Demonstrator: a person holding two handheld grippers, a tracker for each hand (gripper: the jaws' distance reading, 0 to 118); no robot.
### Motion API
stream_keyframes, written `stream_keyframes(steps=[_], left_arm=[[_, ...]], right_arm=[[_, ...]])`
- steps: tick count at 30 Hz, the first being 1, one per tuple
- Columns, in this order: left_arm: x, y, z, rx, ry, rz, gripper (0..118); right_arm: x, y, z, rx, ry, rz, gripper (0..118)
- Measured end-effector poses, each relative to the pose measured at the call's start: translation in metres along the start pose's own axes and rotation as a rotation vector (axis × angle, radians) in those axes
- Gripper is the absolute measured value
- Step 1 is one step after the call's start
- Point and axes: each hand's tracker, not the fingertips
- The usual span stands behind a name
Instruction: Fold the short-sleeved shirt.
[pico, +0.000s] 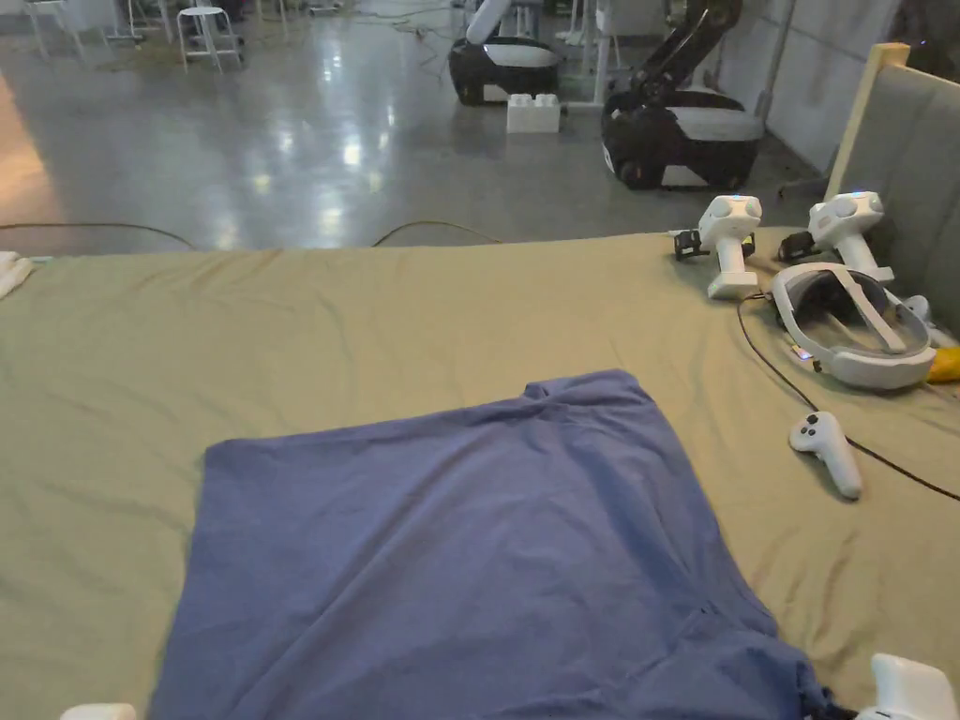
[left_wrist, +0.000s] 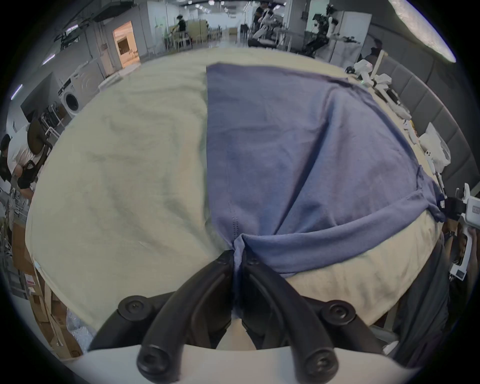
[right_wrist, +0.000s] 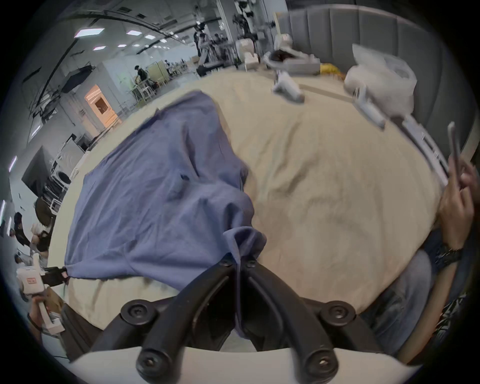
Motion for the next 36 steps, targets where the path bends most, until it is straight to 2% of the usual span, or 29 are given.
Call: stream_keyframes(steps=[6,8,11,15,18,20,23,25,31,32,33,34,35,36], left_arm=[[-0.002,-0.024,0.066,0.177,-0.001,0.001,6],[0.0,-0.03,0.079,0.161,-0.015,0.007,6],[0.003,-0.033,0.093,0.173,-0.017,-0.041,6],[0.0,-0.006,0.091,0.176,-0.034,-0.079,6],[-0.004,0.034,0.068,0.178,-0.04,-0.091,5],[-0.008,0.063,0.047,0.161,-0.052,-0.074,6],[-0.014,0.104,0.01,0.125,-0.063,-0.003,6],[-0.018,0.125,-0.016,0.084,-0.005,0.036,6],[-0.036,0.156,-0.063,0.054,-0.009,0.195,6],[-0.035,0.157,-0.067,0.05,-0.002,0.198,16],[-0.034,0.157,-0.071,0.045,0.006,0.201,33],[-0.034,0.156,-0.072,0.04,0.034,0.197,62],[-0.034,0.155,-0.072,0.043,0.055,0.187,97],[-0.037,0.152,-0.068,0.049,0.049,0.181,107]], right_arm=[[-0.008,-0.009,0.06,0.056,-0.055,0.057,2],[-0.02,-0.016,0.08,0.087,-0.094,0.116,2],[-0.028,-0.013,0.098,0.112,-0.099,0.161,2],[-0.051,0.029,0.102,0.177,-0.079,0.223,2],[-0.067,0.08,0.072,0.203,-0.037,0.25,2],[-0.076,0.117,0.042,0.175,0.003,0.238,2],[-0.091,0.164,-0.012,0.133,-0.033,0.289,2],[-0.102,0.189,-0.048,0.053,-0.042,0.312,2],[-0.113,0.219,-0.126,0.0,-0.072,0.291,3],[-0.113,0.221,-0.136,-0.007,-0.066,0.29,22],[-0.113,0.222,-0.145,-0.024,-0.07,0.284,56],[-0.113,0.222,-0.154,-0.077,-0.079,0.28,86],[-0.111,0.221,-0.158,-0.094,-0.072,0.28,90],[-0.11,0.218,-0.155,-0.063,-0.071,0.287,84]])
